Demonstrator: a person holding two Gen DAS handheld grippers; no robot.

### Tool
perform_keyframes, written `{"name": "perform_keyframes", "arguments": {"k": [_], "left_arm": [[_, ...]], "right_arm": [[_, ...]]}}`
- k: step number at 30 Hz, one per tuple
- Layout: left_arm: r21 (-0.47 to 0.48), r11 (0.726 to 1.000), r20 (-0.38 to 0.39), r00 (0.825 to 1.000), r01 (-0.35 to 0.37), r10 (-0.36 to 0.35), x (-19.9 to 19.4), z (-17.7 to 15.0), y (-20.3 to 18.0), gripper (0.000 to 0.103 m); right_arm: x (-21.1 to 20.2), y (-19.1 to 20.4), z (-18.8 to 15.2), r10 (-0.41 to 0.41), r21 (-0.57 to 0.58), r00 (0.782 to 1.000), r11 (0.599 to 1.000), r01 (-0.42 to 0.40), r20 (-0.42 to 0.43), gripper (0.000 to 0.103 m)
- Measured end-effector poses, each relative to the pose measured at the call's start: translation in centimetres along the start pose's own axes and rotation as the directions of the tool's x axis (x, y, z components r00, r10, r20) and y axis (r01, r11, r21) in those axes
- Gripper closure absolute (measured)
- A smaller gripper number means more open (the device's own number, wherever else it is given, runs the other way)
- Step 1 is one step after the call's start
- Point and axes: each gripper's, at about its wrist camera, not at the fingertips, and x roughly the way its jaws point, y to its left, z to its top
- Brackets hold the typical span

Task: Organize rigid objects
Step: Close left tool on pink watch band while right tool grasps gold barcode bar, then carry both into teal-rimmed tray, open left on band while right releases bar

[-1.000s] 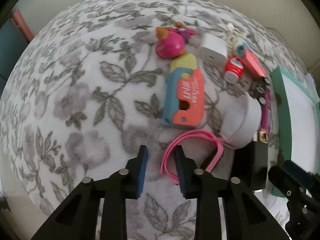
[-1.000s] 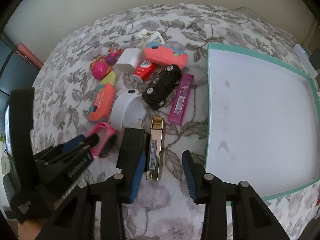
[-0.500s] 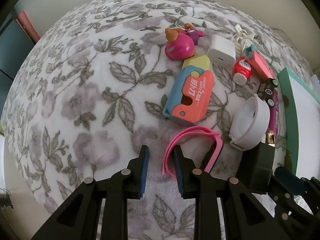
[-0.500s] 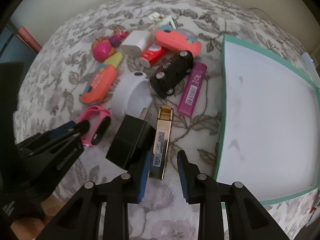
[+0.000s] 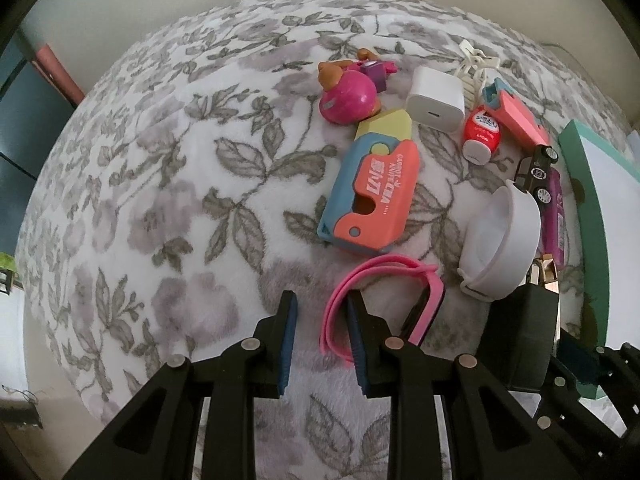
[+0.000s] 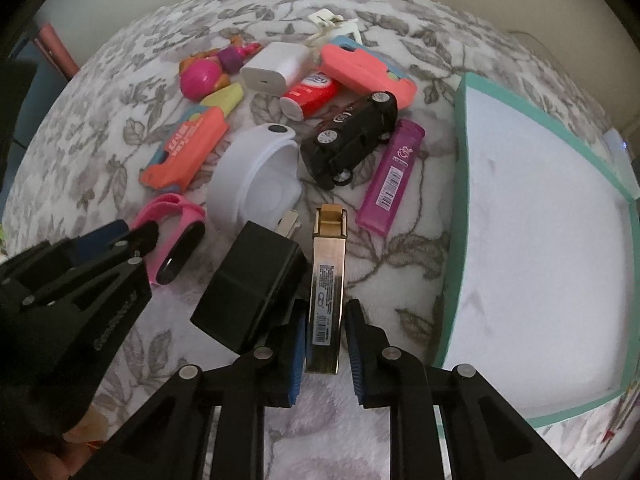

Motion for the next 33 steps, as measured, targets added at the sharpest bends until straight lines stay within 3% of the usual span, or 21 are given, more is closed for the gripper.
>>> {"name": "perform_keyframes", "arguments": {"k": [4, 6, 8, 14, 24, 30, 33], "left_arm": [[0.016, 1.0, 0.008, 1.0, -0.021, 0.021, -0.1, 0.0, -0.7, 0.078], [0.022, 1.0, 0.003, 1.0, 0.001, -0.001, -0.2, 0.0, -1.1, 0.09], [0.026, 1.0, -0.009, 1.0, 0.014, -0.014, -0.3, -0.1, -1.4, 0.093], [-0.015, 0.998, -0.037, 0.997, 0.062, -0.063, -1.0, -0.2, -1.4, 0.096], [-0.053, 0.996, -0.023, 0.997, 0.075, -0.076, -3.1, 0.6, -0.8, 0.096], [-0.077, 0.993, 0.002, 0.996, 0.092, -0.092, -5.6, 0.9, 0.4, 0.096], [-0.101, 0.987, 0.037, 0.992, 0.124, -0.12, -7.2, 2.0, 1.4, 0.097]], "right_arm": [[-0.1, 0.4, -0.3, -0.005, -0.005, 1.0, 1.0, 0.005, 0.01, 0.087], [-0.3, 0.6, -0.6, -0.004, -0.011, 1.0, 1.0, 0.004, 0.014, 0.087], [-0.5, 0.3, -0.7, 0.013, -0.006, 1.0, 1.0, -0.013, 0.016, 0.087], [-1.4, -0.7, -0.6, 0.076, 0.045, 0.996, 0.996, -0.077, 0.039, 0.087], [-2.0, -1.9, -0.6, 0.137, 0.082, 0.988, 0.986, -0.143, 0.074, 0.087], [-4.2, -2.9, -0.6, 0.164, 0.114, 0.977, 0.977, -0.179, 0.135, 0.087], [-6.8, -4.0, -0.8, 0.141, 0.14, 0.966, 0.975, -0.174, 0.219, 0.087]]}}
